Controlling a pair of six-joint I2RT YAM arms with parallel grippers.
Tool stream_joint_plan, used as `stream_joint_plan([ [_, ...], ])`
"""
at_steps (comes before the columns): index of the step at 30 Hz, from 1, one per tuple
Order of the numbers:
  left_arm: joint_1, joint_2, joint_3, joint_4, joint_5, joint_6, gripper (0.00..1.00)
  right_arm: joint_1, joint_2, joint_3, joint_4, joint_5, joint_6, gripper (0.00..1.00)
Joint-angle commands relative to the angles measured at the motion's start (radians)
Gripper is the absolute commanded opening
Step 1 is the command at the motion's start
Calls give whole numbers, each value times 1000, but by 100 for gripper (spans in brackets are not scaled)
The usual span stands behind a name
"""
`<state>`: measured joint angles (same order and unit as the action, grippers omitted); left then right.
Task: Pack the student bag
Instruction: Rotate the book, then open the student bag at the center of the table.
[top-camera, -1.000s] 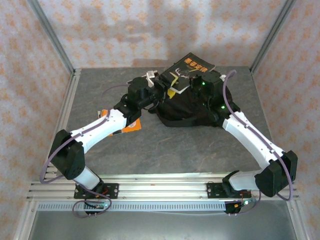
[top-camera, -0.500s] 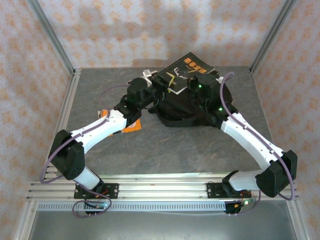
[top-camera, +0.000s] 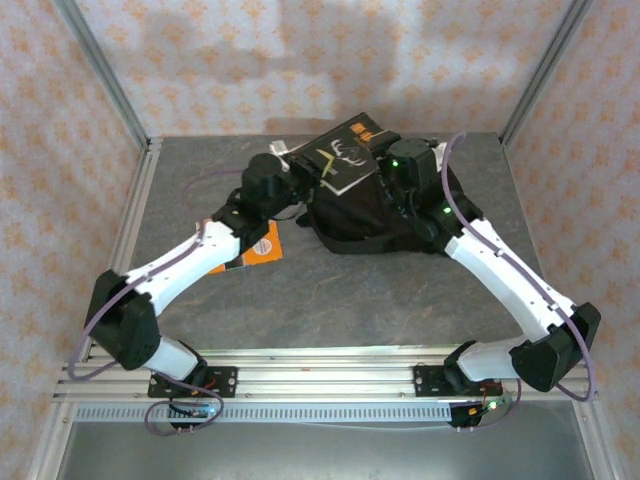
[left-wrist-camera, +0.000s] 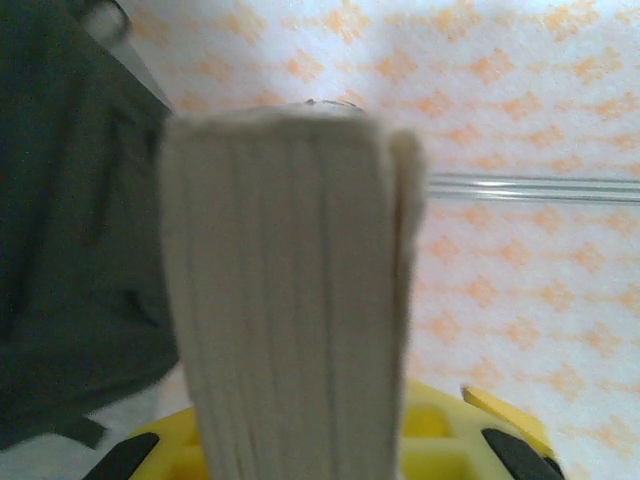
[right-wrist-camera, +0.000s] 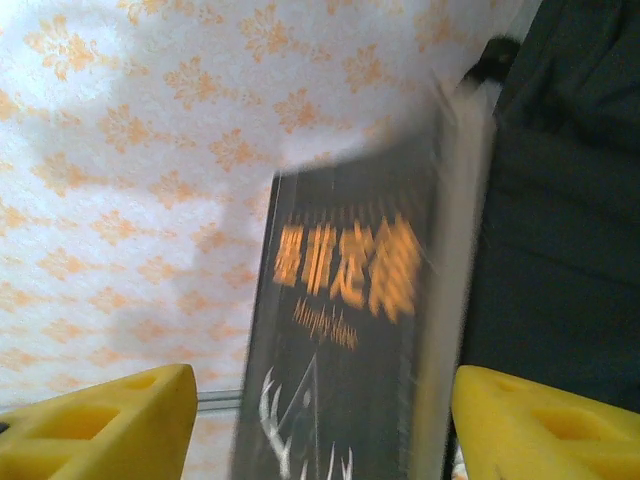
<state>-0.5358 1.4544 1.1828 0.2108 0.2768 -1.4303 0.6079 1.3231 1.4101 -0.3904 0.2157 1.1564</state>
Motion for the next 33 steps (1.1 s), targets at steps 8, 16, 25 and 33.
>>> stream_joint_plan([
  [8,53,-328,158,-845,-398,520,0,-26,175,173,-424,-36,-637,74],
  [16,77,-453,41,-964,-553,574,0,30,449,391,-425,21,-815,99],
  [25,92,-515,-63,-972,-585,561,0,110,782,729,-453,107,-876,99],
  [33,94,-537,-80,-991,-595,567,0,134,1011,959,-471,162,-885,99],
])
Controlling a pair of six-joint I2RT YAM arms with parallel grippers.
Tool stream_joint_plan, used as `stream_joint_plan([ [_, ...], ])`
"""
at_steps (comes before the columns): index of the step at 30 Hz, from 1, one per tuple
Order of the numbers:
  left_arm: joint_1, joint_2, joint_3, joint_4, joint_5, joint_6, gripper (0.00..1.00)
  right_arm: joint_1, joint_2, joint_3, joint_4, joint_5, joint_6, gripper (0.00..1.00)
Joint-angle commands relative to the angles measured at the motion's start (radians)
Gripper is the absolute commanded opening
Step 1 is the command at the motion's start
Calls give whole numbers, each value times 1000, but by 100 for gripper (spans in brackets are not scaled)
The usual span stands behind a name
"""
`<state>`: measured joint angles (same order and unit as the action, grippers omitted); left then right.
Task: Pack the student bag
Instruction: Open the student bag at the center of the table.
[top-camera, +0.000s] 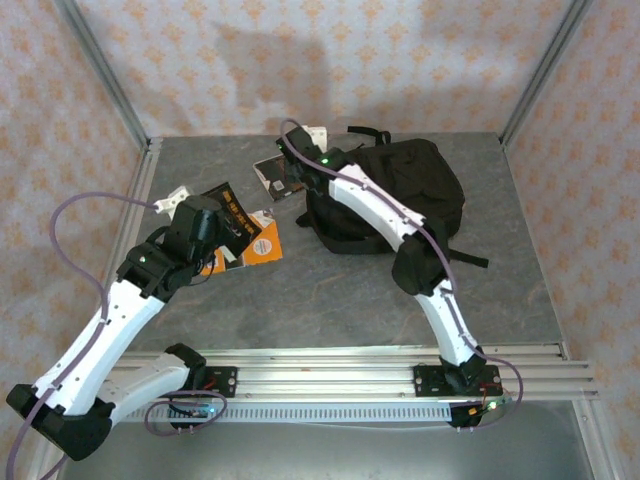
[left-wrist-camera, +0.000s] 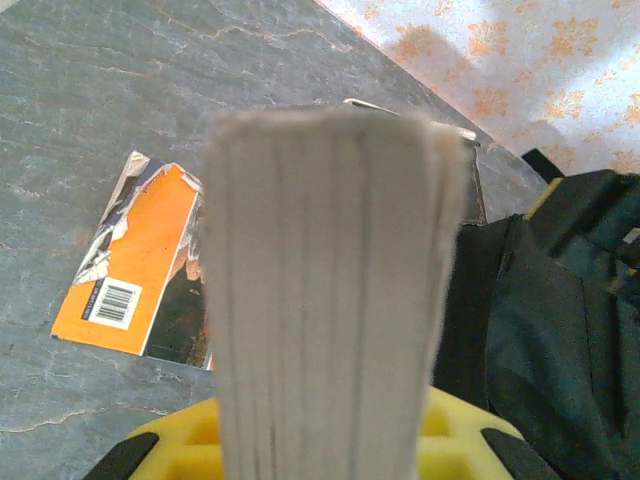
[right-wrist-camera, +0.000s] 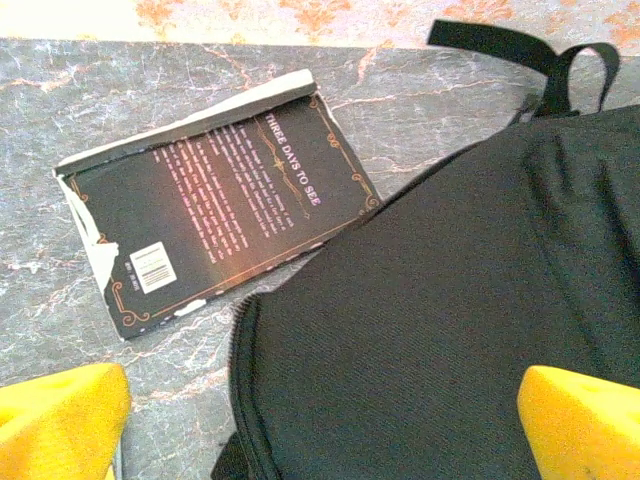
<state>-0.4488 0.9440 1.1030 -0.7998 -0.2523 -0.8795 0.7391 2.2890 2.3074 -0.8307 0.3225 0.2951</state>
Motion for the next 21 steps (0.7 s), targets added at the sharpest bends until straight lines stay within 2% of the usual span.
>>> stream_joint_plan([
  [1,7,-29,-3,18,-62,14,0,3,77,94,-41,66,-25,99],
  [5,10,-37,-15,13,-60,8,0,3,187,244,-148,166,-37,95],
  [9,12,-37,-23,16,-54,9,0,-6,175,201,-161,223,-27,81],
  [14,13,-32,-27,20,-53,14,0,-21,153,190,-222,278,-2,52],
  [19,13,-12,-15,46,-50,30,0,-27,90,181,-199,273,-32,10],
  [21,14,6,-4,74,-27,41,0,-32,70,199,-200,269,-39,0],
])
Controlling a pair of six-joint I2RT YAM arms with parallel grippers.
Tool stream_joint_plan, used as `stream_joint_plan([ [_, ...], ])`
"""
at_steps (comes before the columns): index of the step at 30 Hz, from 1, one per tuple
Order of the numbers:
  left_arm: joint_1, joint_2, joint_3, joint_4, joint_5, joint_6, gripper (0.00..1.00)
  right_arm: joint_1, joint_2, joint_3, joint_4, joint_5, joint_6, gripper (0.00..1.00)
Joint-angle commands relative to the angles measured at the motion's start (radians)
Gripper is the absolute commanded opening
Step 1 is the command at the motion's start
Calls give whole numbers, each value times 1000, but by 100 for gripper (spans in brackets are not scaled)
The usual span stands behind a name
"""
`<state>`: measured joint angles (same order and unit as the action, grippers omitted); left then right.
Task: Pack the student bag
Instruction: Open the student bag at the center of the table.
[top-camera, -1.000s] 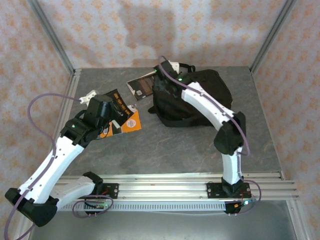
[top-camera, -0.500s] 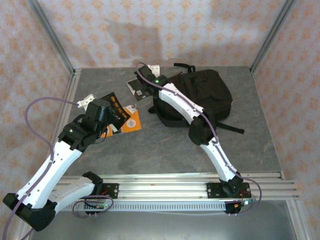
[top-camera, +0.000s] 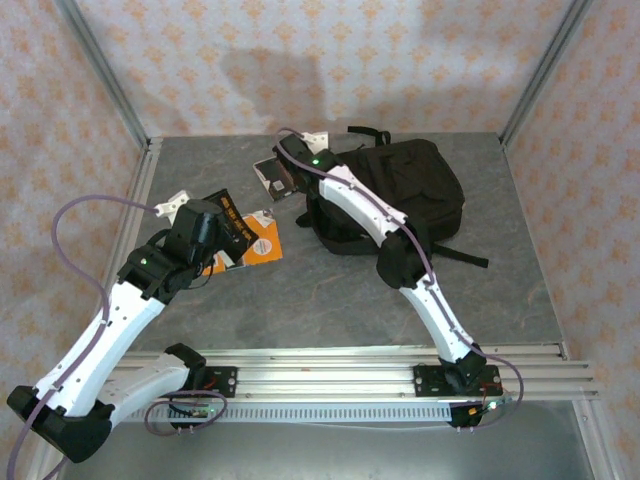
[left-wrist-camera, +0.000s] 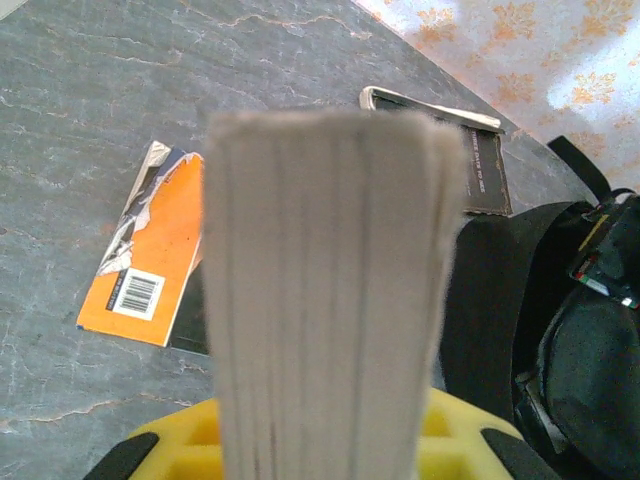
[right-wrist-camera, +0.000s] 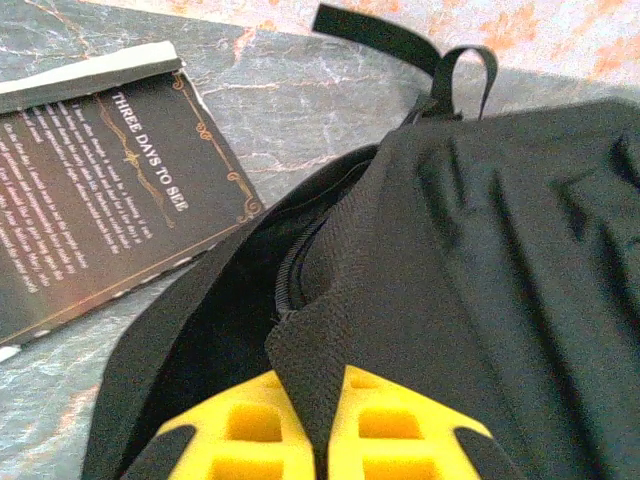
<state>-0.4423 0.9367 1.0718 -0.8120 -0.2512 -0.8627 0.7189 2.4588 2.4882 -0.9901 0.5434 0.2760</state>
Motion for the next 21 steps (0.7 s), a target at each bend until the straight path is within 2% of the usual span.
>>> stream_joint_plan([
  [1,7,21,32,115,1,36,0,-15,-115,21,-39,46,-22,0],
  [6,7,108,64,295,236,77,0,-35,-207,-2,-49,20,-28,0],
  [10,7,196,81,472,419,76,0,-69,-264,-25,-73,-52,1,0],
  [16,16,380,183,556,556,119,0,-90,-314,-42,-82,-106,-39,3],
  [19,25,479,222,640,656,80,0,-98,-340,-59,-82,-118,-37,5],
  [21,24,541,232,750,747,4,0,-105,-350,-62,-84,-128,-37,6],
])
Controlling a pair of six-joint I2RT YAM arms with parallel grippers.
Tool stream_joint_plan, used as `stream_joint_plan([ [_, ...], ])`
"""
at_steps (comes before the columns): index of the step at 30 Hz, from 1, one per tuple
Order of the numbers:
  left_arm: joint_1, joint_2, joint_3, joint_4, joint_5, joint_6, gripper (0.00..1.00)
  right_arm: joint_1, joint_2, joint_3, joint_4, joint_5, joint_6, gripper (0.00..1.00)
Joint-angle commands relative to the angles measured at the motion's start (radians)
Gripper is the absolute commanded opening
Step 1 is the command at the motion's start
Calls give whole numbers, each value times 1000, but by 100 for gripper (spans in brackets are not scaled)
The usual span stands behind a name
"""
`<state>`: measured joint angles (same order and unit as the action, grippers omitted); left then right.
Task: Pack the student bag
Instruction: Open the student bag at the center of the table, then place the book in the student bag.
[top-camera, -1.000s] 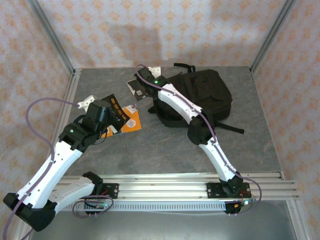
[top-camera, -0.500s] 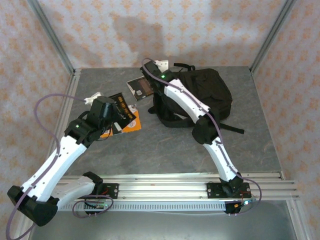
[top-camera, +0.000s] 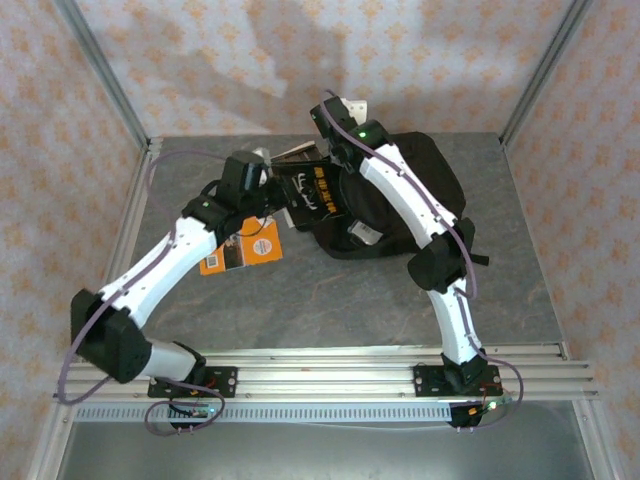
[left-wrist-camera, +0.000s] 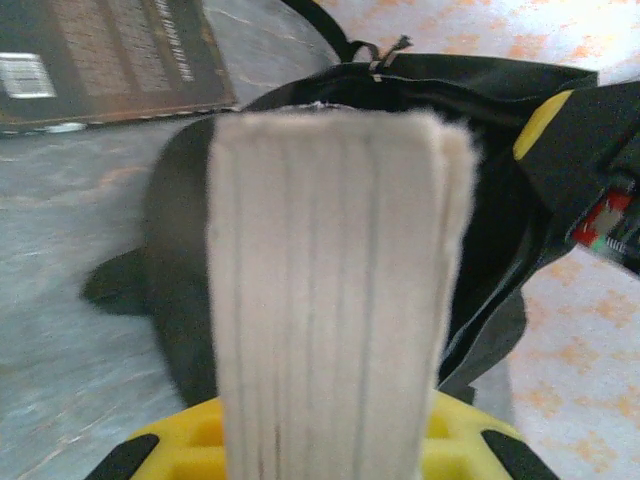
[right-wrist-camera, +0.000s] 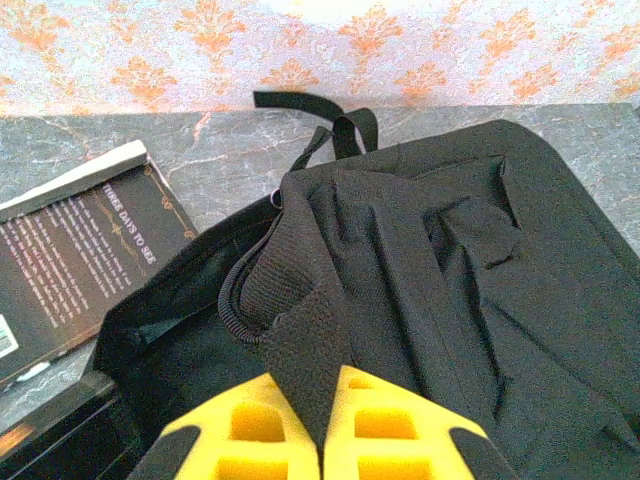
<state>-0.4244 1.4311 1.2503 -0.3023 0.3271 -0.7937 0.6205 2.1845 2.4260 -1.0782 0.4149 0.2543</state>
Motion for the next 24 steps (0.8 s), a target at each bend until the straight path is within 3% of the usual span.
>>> stream_joint_plan([
  [1,6,73,56,296,208,-107,0,-11,-79,2,3,-15,-14,7],
  [3,3,117,62,406,261,-187,0,-20,-79,11,-5,-55,-7,8],
  [5,1,132,64,470,271,-218,0,-22,-78,25,-18,-92,-6,16],
  [6,2,138,71,486,275,-223,0,-22,-74,34,-29,-109,-10,25],
  [8,2,152,85,516,291,-239,0,-22,-74,44,-59,-107,-8,56],
  [9,1,159,91,537,301,-251,0,-22,-76,45,-78,-89,-4,66],
  [11,1,170,99,569,309,-278,0,-28,-82,47,-106,-71,2,75],
  [18,-1,201,100,607,327,-319,0,-59,-147,-13,-162,-32,-4,78],
  [24,-4,219,95,587,326,-314,0,-126,-250,-205,-90,-169,38,62],
])
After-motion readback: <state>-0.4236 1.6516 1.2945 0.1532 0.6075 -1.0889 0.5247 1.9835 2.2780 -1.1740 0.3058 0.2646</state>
